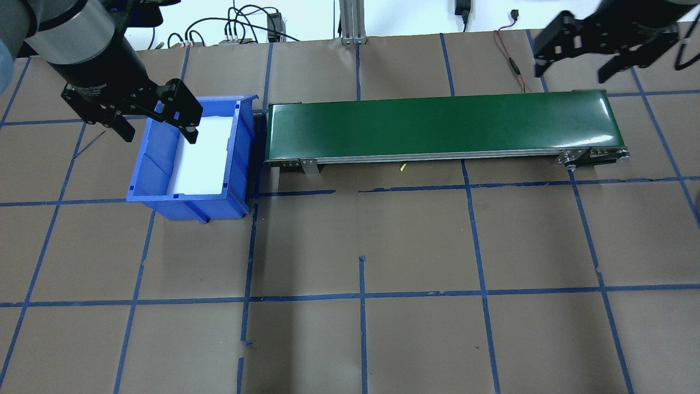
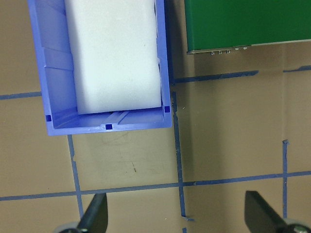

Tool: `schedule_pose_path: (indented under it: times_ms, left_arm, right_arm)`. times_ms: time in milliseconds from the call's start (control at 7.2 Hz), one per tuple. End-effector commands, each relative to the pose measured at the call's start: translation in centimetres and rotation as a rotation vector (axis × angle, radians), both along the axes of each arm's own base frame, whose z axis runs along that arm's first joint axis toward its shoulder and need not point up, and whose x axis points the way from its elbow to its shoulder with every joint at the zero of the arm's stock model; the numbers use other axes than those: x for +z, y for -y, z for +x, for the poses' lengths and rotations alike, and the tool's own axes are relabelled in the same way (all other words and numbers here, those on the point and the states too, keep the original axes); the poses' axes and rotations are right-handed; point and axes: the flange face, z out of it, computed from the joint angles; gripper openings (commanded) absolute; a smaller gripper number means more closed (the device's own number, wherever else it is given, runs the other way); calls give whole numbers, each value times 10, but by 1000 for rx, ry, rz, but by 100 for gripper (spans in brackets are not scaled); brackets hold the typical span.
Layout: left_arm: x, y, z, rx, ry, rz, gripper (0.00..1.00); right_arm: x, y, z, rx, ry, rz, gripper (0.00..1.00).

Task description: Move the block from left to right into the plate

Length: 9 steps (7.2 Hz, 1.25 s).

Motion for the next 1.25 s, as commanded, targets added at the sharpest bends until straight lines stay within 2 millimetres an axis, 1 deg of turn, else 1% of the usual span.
schedule_pose_path:
  times_ms: [0, 139, 278, 417, 556, 694, 833, 1111]
  left_arm:
    - [-1, 0, 1, 3, 1, 1, 100]
    - [-1, 0, 1, 0, 2, 1, 100]
    - [-1, 0, 0, -2, -1, 0, 100]
    - [-2, 0, -1, -2, -1, 3, 100]
    - [-1, 0, 0, -2, -1, 0, 100]
    - [-2, 0, 0, -2, -1, 3, 100]
    - [-2, 0, -1, -3, -1, 1, 100]
    - [-2, 0, -1, -3, -1, 1, 100]
  right_arm:
    - [-13, -29, 104, -45, 26, 13, 100]
    - [-13, -29, 103, -39, 24, 27, 100]
    - [-16, -31, 99, -33, 22, 76, 100]
    - [-15, -36, 97, -10, 15, 141, 100]
    - [-12, -40, 94, 54, -9, 193, 100]
    - [-2, -32, 75, 91, -13, 184, 100]
    - [2, -26, 59, 74, -12, 172, 100]
    - [0, -30, 59, 73, -10, 162, 100]
